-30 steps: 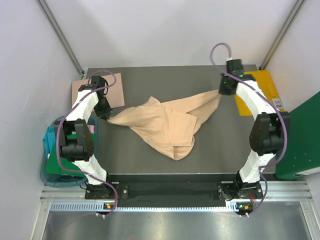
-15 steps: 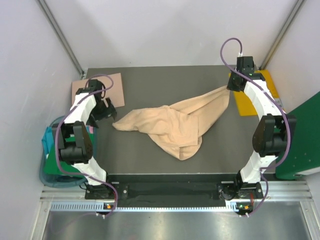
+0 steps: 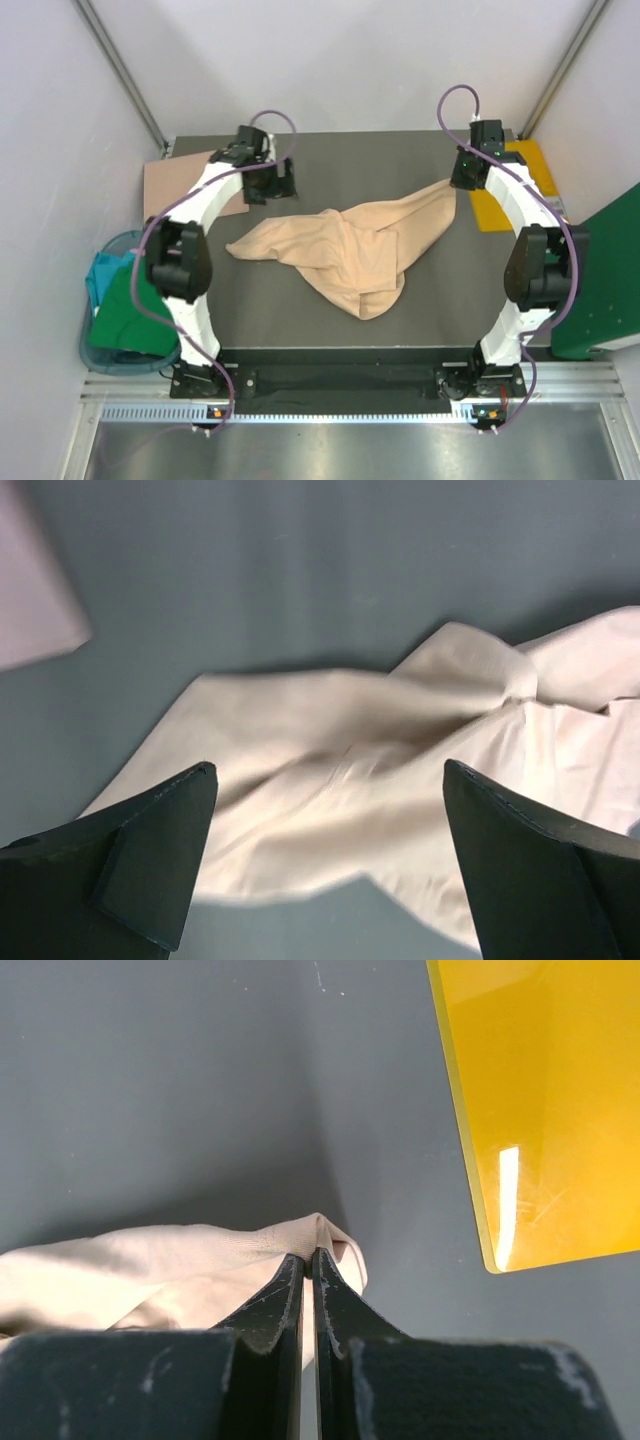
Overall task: Fold and stack the t-shirts
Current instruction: Flatten out the tshirt
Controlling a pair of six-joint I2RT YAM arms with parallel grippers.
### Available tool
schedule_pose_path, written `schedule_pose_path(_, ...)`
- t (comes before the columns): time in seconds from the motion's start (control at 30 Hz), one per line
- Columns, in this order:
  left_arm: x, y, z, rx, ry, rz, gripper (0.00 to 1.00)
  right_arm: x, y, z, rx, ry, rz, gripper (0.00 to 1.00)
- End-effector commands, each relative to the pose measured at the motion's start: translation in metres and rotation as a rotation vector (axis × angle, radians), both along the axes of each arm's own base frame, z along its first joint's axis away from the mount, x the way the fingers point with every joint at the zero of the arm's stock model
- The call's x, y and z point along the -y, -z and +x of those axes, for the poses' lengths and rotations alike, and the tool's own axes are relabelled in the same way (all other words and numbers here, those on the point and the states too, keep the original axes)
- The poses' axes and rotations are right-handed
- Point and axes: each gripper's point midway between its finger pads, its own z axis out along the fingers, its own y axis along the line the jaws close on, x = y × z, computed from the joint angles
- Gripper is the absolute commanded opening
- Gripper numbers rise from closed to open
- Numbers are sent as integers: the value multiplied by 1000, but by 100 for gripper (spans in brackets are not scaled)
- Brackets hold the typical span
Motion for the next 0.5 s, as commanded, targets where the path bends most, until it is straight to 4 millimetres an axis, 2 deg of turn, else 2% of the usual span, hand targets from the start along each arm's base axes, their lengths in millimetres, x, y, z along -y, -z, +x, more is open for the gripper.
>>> schedule_pose_path(0.0, 26, 29, 16, -47, 101, 22, 98, 0, -8, 12, 47, -18, 10, 0)
schedule_pose_path(0.07, 31, 31, 22, -50, 106, 16, 95, 0, -8, 12, 48, -19, 5, 0)
schedule_pose_path(0.1, 33, 39, 21, -70, 113, 14, 93, 0, -9, 12, 50, -17, 4, 0)
schedule_pose_path(0.17, 37, 39, 21, -76, 128, 10, 89, 1, -7, 10, 42, -17, 2, 0)
schedule_pose_path(0.27, 43, 39, 12, -89, 158, 23, 87, 2, -4, 10, 38, -14, -1, 0)
schedule_pose_path(0.43, 58, 25, -6, -76, 202, 10, 78, 1, 3, 9, 22, -14, 4, 0)
schedule_pose_path(0.47, 60, 29, -11, -88, 211, 9, 77, 0, 5, 9, 18, -13, 7, 0)
